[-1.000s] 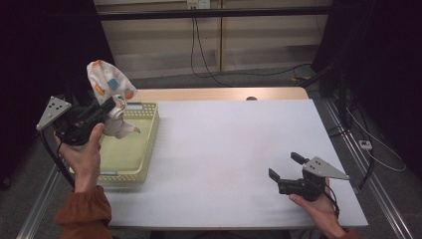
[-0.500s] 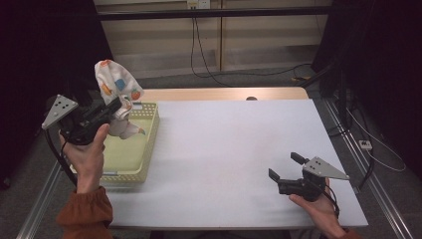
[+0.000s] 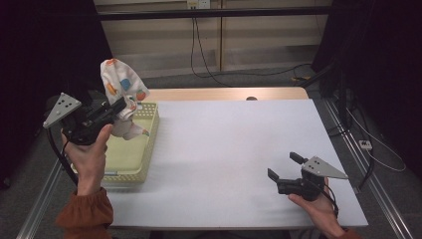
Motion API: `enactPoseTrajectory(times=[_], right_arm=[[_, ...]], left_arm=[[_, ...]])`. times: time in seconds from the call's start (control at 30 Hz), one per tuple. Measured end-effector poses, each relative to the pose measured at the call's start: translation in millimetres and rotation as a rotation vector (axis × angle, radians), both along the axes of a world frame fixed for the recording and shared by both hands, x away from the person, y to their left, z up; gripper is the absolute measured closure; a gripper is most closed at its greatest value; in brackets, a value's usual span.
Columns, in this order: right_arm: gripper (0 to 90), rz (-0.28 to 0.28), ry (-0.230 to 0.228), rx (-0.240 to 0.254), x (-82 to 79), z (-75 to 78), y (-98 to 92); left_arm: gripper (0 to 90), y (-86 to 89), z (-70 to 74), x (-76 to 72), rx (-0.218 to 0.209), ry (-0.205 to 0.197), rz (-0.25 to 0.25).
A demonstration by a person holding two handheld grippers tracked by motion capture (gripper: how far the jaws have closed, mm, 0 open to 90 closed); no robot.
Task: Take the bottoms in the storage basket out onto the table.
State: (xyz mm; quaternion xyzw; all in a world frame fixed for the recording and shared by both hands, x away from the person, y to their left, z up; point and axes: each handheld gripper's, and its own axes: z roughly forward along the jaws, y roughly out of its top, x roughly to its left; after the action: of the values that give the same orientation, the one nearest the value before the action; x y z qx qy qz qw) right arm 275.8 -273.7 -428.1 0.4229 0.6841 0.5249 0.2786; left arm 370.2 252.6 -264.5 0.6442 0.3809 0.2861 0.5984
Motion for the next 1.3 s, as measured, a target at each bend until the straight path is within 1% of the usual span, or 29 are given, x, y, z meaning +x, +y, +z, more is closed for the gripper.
enactPoseTrajectory(times=[0.13,0.2,0.33,0.47,0.53,0.63,0.73,0.9,1.1,1.17,1.2,1.27,1.3], right_arm=[[3.3,0.003,0.002,-0.002,0.7,-0.2,0.1],[3.3,0.005,0.0,-0.003,0.7,-0.2,-0.1],[3.3,0.003,0.001,-0.002,0.7,-0.1,-0.4],[3.3,0.006,0.0,-0.004,1.0,-0.2,0.1],[3.3,0.008,-0.001,-0.006,1.2,-0.2,0.2],[3.3,0.009,-0.002,-0.002,1.6,-0.2,0.7],[3.3,0.012,-0.002,-0.006,1.8,-0.2,0.7],[3.3,0.011,-0.001,-0.006,2.3,-0.3,1.0],[3.3,0.013,-0.002,-0.005,2.1,-0.2,1.1],[3.3,0.013,-0.002,-0.006,2.2,-0.2,1.0],[3.3,0.013,-0.002,-0.005,2.1,-0.2,1.0],[3.3,0.013,-0.002,-0.005,2.1,-0.2,1.0],[3.3,0.013,-0.002,-0.006,2.1,-0.3,1.0]], left_arm=[[77.3,-6.8,-0.3,2.2,0.005,0.003,-0.018],[77.3,-9.1,0.1,3.1,0.018,0.003,-0.025],[77.3,-14.3,-0.2,4.6,0.016,0.007,-0.033],[77.3,-18.4,0.5,5.6,0.026,0.01,-0.044],[77.3,-19.4,1.4,5.7,0.015,0.011,-0.046],[77.3,-21.6,1.7,6.5,0.018,0.012,-0.048],[77.3,-26.4,2.5,7.5,0.03,0.013,-0.053],[77.3,-35.1,6.2,8.8,0.026,0.002,-0.067],[77.2,-48.4,3.7,12.1,0.035,0.01,-0.091],[77.2,-52.3,3.9,12.4,0.034,0.004,-0.098],[77.2,-54.4,4.6,12.5,0.042,0.0,-0.101],[77.1,-58.4,6.4,14.5,0.07,-0.002,-0.108],[77.1,-60.1,7.2,15.3,0.075,-0.002,-0.111]])
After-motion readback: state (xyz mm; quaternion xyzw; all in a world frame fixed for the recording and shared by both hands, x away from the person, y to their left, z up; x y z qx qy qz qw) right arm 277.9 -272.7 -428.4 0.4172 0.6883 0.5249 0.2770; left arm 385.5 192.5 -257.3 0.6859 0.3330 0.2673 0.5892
